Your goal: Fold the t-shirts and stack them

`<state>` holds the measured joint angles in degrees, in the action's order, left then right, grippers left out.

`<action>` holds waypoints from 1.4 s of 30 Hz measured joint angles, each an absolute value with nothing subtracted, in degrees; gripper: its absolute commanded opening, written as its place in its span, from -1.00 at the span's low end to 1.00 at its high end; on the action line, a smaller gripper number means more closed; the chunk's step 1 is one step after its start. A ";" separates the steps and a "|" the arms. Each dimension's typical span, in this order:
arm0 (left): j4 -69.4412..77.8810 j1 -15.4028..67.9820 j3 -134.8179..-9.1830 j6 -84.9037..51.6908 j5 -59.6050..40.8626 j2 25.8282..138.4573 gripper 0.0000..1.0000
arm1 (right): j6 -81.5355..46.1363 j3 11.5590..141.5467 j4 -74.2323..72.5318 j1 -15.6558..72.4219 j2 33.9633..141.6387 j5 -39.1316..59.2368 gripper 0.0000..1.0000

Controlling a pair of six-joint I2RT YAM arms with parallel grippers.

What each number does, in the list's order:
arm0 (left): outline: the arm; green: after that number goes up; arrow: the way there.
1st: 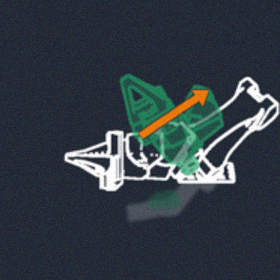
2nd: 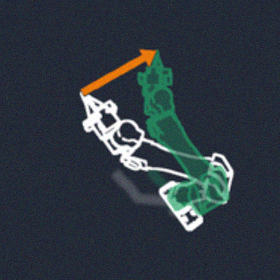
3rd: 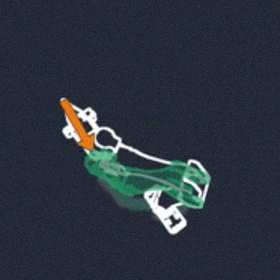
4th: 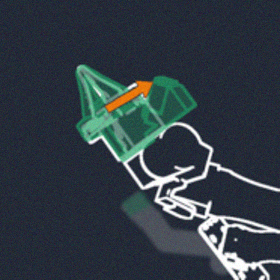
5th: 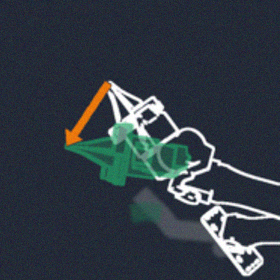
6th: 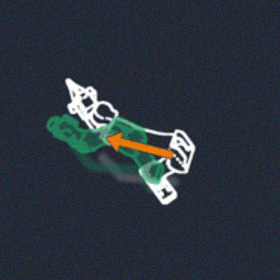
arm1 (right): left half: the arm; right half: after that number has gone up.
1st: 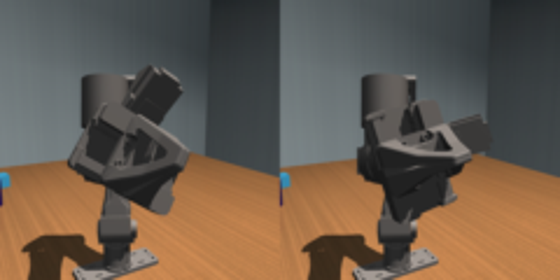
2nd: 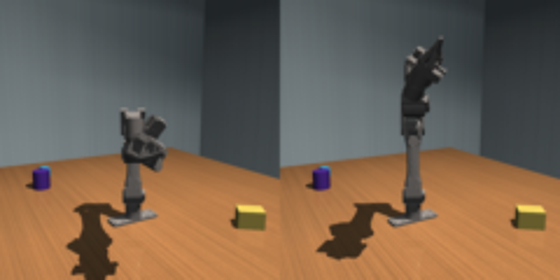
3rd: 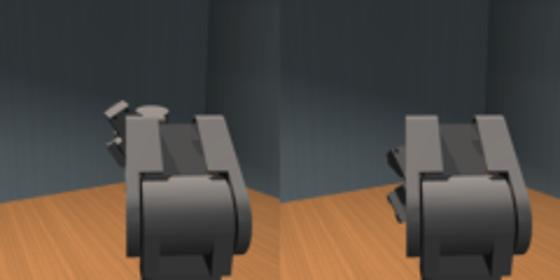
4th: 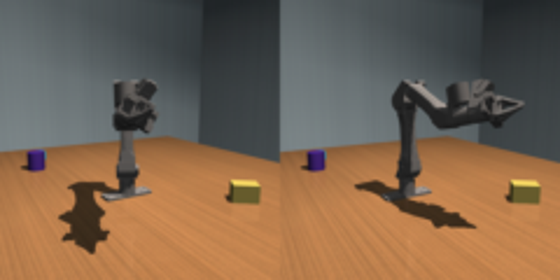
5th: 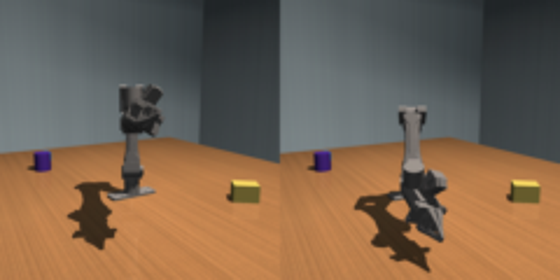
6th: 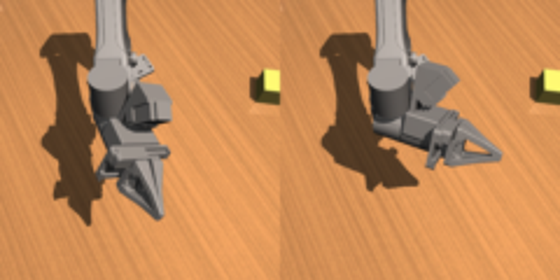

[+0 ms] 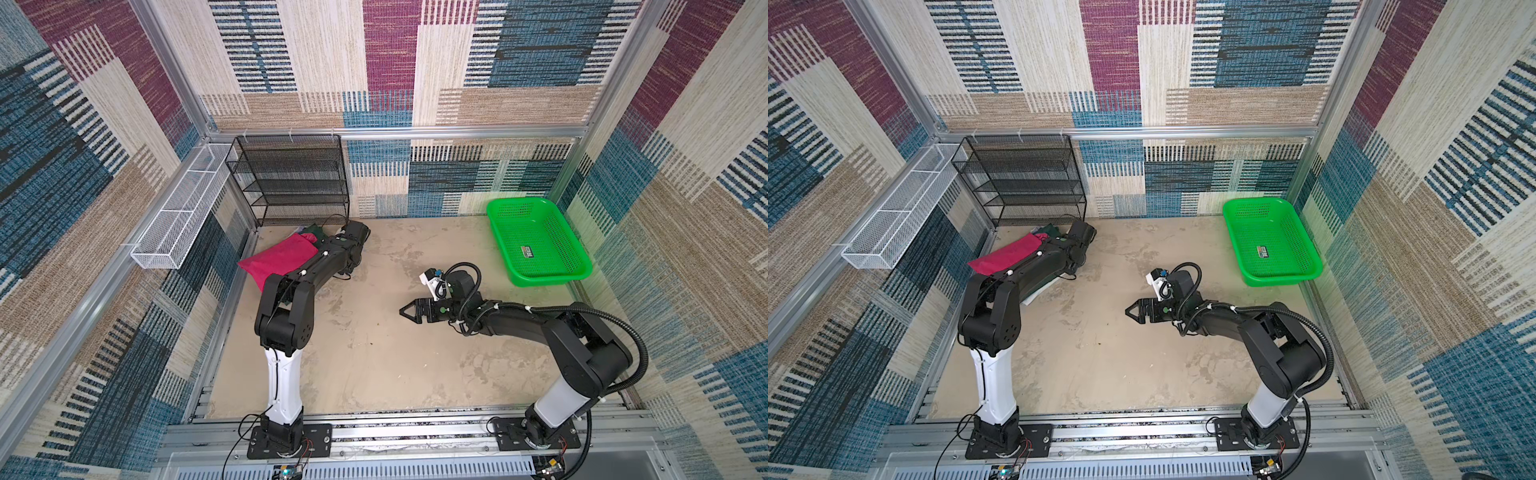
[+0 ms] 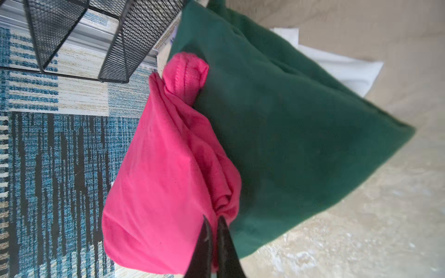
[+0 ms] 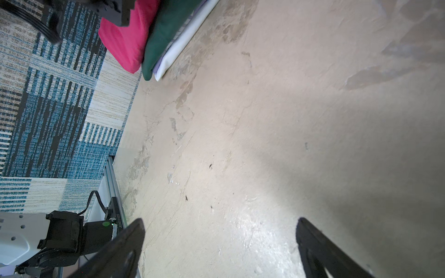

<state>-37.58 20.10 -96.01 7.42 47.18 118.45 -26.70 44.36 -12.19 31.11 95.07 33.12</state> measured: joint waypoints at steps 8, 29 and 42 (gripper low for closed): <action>-41.28 20.38 -102.54 5.85 39.46 118.63 -1.00 | -26.70 44.07 -12.19 31.11 95.07 33.47 0.97; -31.07 0.75 -85.47 -7.55 14.66 102.32 -0.31 | -26.02 45.30 -12.21 31.11 98.15 34.96 0.97; -32.36 -10.39 -91.88 -14.41 14.70 112.03 -0.30 | -25.43 47.86 -12.16 31.11 102.37 35.53 0.97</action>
